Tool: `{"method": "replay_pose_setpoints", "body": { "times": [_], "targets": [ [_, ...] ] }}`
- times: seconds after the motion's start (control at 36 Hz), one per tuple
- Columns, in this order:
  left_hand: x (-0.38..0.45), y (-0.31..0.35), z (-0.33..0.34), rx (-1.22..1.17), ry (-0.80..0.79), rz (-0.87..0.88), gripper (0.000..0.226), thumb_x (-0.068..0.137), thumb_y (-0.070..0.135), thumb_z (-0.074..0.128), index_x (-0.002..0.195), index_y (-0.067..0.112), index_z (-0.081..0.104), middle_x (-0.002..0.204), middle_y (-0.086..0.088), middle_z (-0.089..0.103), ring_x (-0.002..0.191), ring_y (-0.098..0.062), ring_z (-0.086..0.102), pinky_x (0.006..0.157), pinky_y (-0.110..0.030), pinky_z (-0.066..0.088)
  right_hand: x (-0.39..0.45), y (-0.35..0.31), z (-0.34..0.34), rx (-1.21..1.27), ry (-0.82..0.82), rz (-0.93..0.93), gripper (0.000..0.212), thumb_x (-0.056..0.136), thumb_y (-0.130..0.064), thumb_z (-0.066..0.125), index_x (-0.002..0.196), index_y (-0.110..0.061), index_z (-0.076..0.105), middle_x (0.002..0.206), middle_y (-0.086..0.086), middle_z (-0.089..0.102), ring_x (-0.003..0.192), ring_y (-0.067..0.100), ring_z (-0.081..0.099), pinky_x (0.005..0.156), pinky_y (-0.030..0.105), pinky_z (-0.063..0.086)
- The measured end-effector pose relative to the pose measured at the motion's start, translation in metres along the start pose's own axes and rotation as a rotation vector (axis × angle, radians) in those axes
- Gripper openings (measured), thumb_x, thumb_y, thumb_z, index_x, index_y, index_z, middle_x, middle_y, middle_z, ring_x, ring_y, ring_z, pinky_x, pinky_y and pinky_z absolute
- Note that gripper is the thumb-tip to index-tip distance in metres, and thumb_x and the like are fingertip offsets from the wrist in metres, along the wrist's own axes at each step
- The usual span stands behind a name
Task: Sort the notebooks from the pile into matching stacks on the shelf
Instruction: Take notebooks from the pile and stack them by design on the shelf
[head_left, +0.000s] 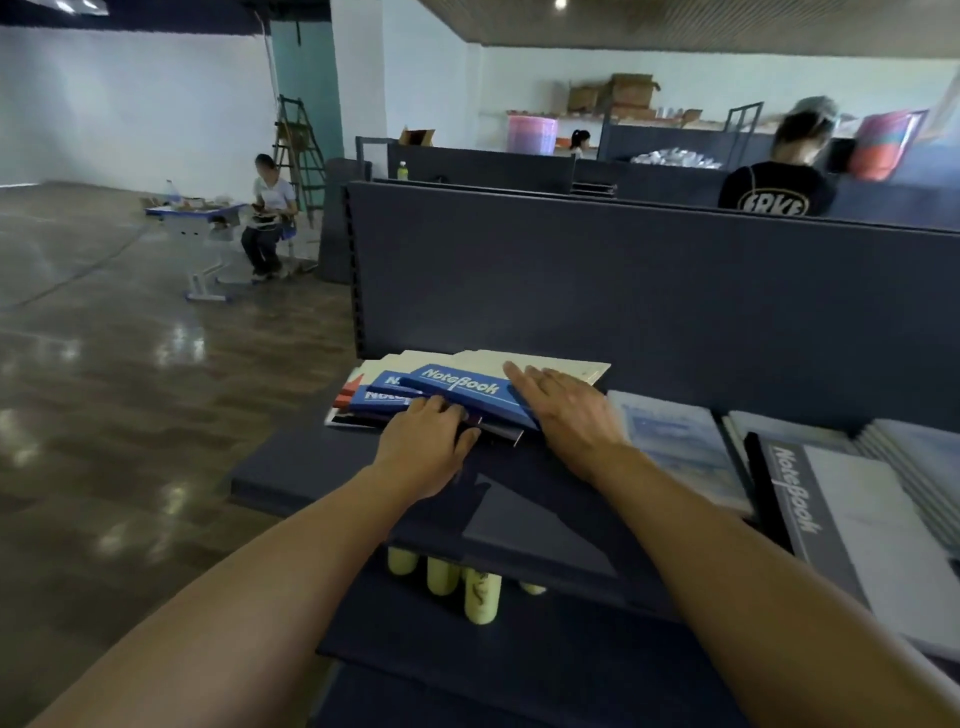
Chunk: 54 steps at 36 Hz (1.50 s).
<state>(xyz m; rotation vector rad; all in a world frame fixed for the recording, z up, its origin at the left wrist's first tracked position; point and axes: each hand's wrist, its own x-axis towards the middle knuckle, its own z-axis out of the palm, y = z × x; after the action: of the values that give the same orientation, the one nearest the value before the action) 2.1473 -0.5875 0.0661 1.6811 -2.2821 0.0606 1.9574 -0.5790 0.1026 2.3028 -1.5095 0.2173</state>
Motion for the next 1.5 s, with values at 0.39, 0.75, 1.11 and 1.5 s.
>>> {"method": "replay_pose_setpoints", "body": {
  "times": [0.39, 0.75, 1.11, 1.5],
  "targets": [
    [-0.006, 0.121, 0.002, -0.062, -0.029, 0.298, 0.041, 0.101, 0.044, 0.034, 0.129, 0.019, 0.052, 0.131, -0.005, 0.051, 0.123, -0.026, 0.044, 0.095, -0.037, 0.039, -0.146, 0.073, -0.04, -0.114, 0.181, 0.374, 0.065, 0.062, 0.006, 0.081, 0.124, -0.004, 0.061, 0.121, 0.02, 0.063, 0.105, 0.037, 0.064, 0.082, 0.043, 0.054],
    [-0.047, 0.323, 0.002, -0.047, -0.005, 0.599, 0.042, 0.102, 0.04, 0.032, 0.13, 0.016, 0.053, 0.131, -0.007, 0.051, 0.121, -0.025, 0.047, 0.095, -0.039, 0.044, -0.345, 0.158, -0.092, -0.328, 0.353, 0.506, 0.067, 0.044, -0.001, 0.092, 0.108, -0.006, 0.072, 0.106, 0.015, 0.071, 0.094, 0.03, 0.07, 0.078, 0.04, 0.056],
    [-0.12, 0.527, 0.032, -0.045, -0.126, 0.732, 0.045, 0.101, 0.046, 0.033, 0.133, 0.02, 0.052, 0.135, -0.007, 0.047, 0.128, -0.025, 0.038, 0.104, -0.038, 0.035, -0.56, 0.252, -0.11, -0.382, 0.413, 0.729, 0.065, 0.051, 0.007, 0.087, 0.112, -0.007, 0.069, 0.11, 0.016, 0.069, 0.096, 0.035, 0.069, 0.079, 0.047, 0.055],
    [-0.121, 0.734, 0.055, -0.065, -0.118, 0.996, 0.045, 0.102, 0.044, 0.031, 0.134, 0.017, 0.047, 0.135, -0.007, 0.045, 0.125, -0.025, 0.039, 0.101, -0.036, 0.033, -0.692, 0.35, -0.125, -0.552, 0.375, 0.927, 0.065, 0.043, 0.001, 0.09, 0.106, -0.008, 0.073, 0.104, 0.011, 0.072, 0.092, 0.029, 0.07, 0.079, 0.043, 0.056]
  ]
}}
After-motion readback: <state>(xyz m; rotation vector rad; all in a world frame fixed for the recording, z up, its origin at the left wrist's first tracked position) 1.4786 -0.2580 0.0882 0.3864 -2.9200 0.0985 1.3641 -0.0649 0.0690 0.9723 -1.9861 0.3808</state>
